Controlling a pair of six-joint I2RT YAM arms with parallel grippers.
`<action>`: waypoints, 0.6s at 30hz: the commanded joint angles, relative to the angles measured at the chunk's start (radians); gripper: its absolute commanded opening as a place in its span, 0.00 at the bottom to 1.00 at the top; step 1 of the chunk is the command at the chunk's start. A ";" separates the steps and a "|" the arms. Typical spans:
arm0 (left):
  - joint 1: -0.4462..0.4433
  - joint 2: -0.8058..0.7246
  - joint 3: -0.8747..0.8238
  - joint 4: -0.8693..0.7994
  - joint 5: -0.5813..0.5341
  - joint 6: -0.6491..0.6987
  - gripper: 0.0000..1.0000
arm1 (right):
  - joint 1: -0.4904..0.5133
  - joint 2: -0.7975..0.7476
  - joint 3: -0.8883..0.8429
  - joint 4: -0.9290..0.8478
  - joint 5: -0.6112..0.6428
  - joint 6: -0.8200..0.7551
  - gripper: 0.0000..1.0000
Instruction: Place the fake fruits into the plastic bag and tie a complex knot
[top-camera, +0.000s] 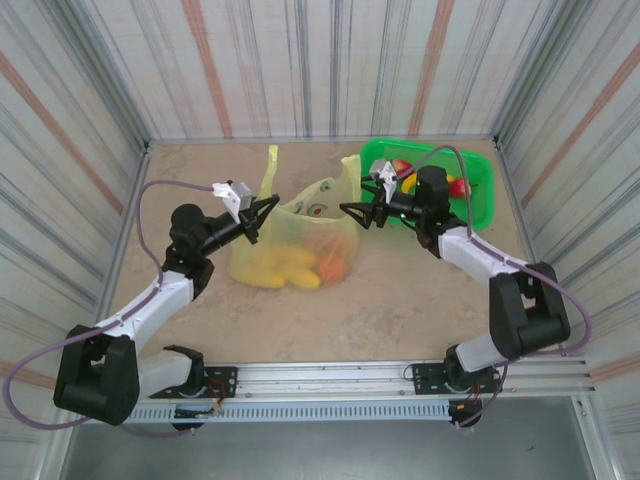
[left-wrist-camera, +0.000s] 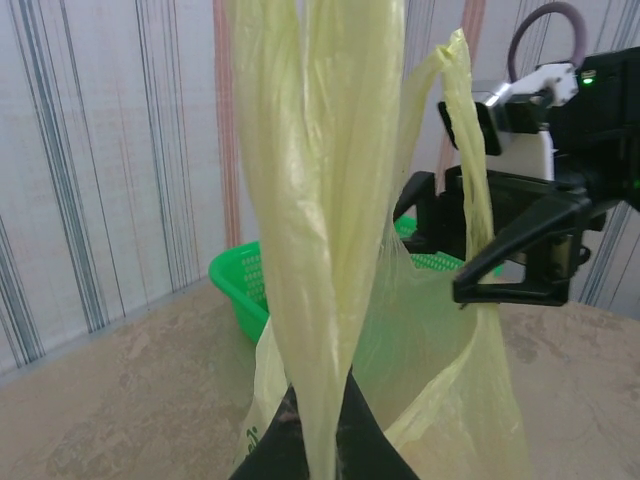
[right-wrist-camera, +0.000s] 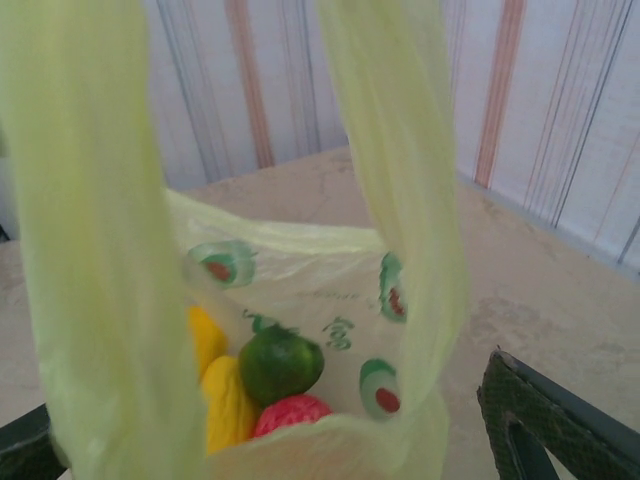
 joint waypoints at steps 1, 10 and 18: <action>0.008 -0.027 -0.015 0.057 0.016 -0.015 0.00 | 0.014 0.088 0.096 0.162 -0.018 0.041 0.85; 0.008 -0.023 -0.017 0.069 0.024 -0.018 0.00 | 0.049 0.255 0.235 0.264 -0.116 0.176 0.34; 0.003 -0.043 0.070 -0.107 0.049 -0.001 0.00 | 0.073 0.044 0.246 -0.215 -0.030 -0.119 0.00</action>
